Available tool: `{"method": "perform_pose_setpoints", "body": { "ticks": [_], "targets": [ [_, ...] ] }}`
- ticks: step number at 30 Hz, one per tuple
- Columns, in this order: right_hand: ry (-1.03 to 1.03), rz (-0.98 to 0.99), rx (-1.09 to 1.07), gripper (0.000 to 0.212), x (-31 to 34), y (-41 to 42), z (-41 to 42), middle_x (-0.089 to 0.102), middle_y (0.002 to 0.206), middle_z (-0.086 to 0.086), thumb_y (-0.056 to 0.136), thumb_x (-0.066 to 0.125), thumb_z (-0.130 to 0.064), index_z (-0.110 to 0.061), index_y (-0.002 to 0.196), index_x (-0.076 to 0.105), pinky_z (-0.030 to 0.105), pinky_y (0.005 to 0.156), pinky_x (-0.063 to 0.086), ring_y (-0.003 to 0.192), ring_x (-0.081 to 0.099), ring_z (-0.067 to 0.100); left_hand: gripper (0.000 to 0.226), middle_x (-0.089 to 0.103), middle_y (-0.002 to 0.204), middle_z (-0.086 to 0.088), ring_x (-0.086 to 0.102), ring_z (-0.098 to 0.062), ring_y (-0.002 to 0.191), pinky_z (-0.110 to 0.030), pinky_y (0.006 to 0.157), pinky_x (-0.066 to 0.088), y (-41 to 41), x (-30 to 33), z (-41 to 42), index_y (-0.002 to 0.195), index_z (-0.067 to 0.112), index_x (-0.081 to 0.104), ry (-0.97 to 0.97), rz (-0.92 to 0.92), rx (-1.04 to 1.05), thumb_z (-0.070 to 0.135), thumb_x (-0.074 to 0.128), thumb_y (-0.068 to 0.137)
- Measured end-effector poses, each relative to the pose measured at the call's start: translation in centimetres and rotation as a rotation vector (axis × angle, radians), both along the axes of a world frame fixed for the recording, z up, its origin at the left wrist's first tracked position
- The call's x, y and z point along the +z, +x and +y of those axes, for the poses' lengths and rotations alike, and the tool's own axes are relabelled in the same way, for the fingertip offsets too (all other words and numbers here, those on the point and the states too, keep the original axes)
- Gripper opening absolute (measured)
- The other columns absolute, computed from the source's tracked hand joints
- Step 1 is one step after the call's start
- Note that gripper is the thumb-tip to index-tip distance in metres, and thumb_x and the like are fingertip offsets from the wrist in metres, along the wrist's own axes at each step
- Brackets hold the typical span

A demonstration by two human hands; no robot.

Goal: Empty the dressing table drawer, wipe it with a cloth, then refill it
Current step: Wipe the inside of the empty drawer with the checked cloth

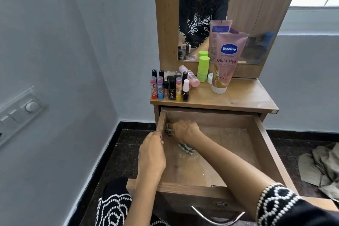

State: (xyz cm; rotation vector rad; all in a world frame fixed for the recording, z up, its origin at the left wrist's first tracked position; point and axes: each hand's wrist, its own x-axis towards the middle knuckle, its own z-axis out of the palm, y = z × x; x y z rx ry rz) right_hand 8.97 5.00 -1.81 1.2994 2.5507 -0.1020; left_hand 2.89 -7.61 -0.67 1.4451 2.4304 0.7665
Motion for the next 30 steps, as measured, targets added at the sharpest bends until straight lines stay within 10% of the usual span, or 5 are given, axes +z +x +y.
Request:
{"method": "perform_pose_setpoints", "body": {
  "ticks": [23,30],
  "targets": [
    [0.043,0.104,-0.147,0.037,-1.4,-1.1,-0.1,0.054,0.130,0.010,0.098,0.042,-0.019,-0.021,0.134,0.049,0.037,0.088,0.045,0.119,0.054,0.027,0.038,0.052,0.131,-0.006,0.053,-0.024,0.116,-0.031,0.093,0.043,-0.1,0.0,0.0,0.135,0.011,0.045,-0.013,0.014,0.000,0.010,0.037,0.098],
    [-0.306,0.052,-0.075,0.054,0.2,-0.1,1.4,0.038,0.148,0.006,0.097,0.044,-0.023,-0.030,0.147,0.029,0.042,0.109,0.035,0.132,0.040,0.028,0.039,0.052,0.130,-0.006,0.053,-0.024,0.116,-0.031,0.092,0.044,0.1,-0.1,0.0,0.135,0.012,0.045,-0.020,0.026,0.002,0.009,0.037,0.098]
  ]
}}
